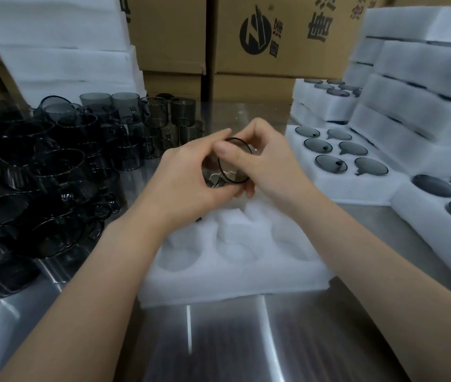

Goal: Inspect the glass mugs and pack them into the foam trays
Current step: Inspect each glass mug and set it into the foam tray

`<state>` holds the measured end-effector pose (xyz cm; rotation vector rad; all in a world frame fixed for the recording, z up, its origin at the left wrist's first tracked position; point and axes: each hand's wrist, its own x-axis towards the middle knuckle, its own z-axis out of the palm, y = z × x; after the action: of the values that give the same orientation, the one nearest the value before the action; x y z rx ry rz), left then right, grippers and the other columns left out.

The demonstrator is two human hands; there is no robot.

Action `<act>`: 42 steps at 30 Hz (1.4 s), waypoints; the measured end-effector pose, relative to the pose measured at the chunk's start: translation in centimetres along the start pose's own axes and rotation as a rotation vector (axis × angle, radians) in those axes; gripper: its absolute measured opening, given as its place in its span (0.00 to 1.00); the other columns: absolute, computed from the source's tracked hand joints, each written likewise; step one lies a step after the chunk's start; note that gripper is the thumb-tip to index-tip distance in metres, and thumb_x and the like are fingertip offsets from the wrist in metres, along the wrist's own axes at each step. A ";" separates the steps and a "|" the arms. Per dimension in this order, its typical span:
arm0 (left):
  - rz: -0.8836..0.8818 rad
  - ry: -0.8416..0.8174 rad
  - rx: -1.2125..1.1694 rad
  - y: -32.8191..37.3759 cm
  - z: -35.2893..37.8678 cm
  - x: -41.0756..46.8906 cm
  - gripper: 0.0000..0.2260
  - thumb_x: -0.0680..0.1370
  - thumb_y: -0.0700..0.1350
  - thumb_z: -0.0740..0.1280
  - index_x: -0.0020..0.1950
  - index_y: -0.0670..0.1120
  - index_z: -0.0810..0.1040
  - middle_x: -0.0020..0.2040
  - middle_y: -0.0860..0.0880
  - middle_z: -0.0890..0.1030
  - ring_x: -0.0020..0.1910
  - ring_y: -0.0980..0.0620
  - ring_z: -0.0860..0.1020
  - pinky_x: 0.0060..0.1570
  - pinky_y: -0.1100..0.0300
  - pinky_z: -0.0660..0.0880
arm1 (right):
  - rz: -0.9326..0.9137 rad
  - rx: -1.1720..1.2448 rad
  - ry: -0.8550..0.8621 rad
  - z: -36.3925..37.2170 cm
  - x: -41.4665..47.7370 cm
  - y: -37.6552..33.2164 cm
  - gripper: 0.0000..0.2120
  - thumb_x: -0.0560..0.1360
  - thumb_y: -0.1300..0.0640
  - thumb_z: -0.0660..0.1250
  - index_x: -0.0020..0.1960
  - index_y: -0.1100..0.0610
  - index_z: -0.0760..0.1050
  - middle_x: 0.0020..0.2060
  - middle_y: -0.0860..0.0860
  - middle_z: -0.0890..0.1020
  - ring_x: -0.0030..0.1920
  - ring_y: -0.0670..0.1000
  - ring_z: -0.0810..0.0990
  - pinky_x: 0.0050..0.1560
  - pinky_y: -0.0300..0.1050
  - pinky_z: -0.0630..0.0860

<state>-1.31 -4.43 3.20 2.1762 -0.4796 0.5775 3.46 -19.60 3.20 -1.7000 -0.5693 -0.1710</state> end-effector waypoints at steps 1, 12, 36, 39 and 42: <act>0.023 -0.010 -0.006 0.1 0.0 0.0 0.29 0.67 0.47 0.76 0.68 0.56 0.74 0.55 0.61 0.80 0.54 0.64 0.77 0.54 0.74 0.70 | 0.007 0.033 0.018 -0.1 0.0 0.0 0.17 0.69 0.45 0.74 0.39 0.52 0.69 0.30 0.46 0.80 0.21 0.54 0.78 0.17 0.39 0.66; 0.001 0.143 -0.154 -0.2 -0.1 0.2 0.23 0.68 0.54 0.73 0.61 0.56 0.73 0.52 0.65 0.79 0.54 0.67 0.77 0.53 0.72 0.73 | 0.071 0.471 -0.176 -0.9 0.2 -0.4 0.12 0.82 0.61 0.57 0.62 0.57 0.77 0.47 0.59 0.81 0.37 0.56 0.76 0.37 0.43 0.72; -0.019 -0.049 -0.216 -0.3 -0.3 0.1 0.30 0.66 0.38 0.79 0.63 0.56 0.74 0.55 0.60 0.79 0.57 0.63 0.77 0.60 0.66 0.73 | 0.043 0.232 -0.019 -0.9 0.1 -0.5 0.09 0.74 0.48 0.70 0.36 0.46 0.76 0.26 0.44 0.75 0.23 0.46 0.67 0.20 0.36 0.61; -0.009 -0.058 -0.242 -0.3 -0.3 0.1 0.29 0.67 0.38 0.78 0.64 0.54 0.74 0.57 0.57 0.79 0.59 0.59 0.77 0.62 0.63 0.73 | 0.099 0.333 -0.003 -0.9 0.2 -0.7 0.10 0.79 0.51 0.66 0.40 0.51 0.79 0.29 0.49 0.77 0.23 0.48 0.68 0.19 0.35 0.62; -0.019 -0.046 -0.292 -0.3 -0.3 0.1 0.26 0.70 0.38 0.76 0.65 0.52 0.73 0.58 0.55 0.79 0.59 0.57 0.78 0.62 0.61 0.74 | 0.190 0.478 -0.084 -1.3 0.4 -0.7 0.10 0.81 0.55 0.62 0.51 0.57 0.81 0.38 0.54 0.81 0.31 0.52 0.74 0.26 0.38 0.71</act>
<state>-1.17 -4.03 3.28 1.9169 -0.5319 0.4188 3.75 -20.63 4.31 -1.2881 -0.4618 0.1642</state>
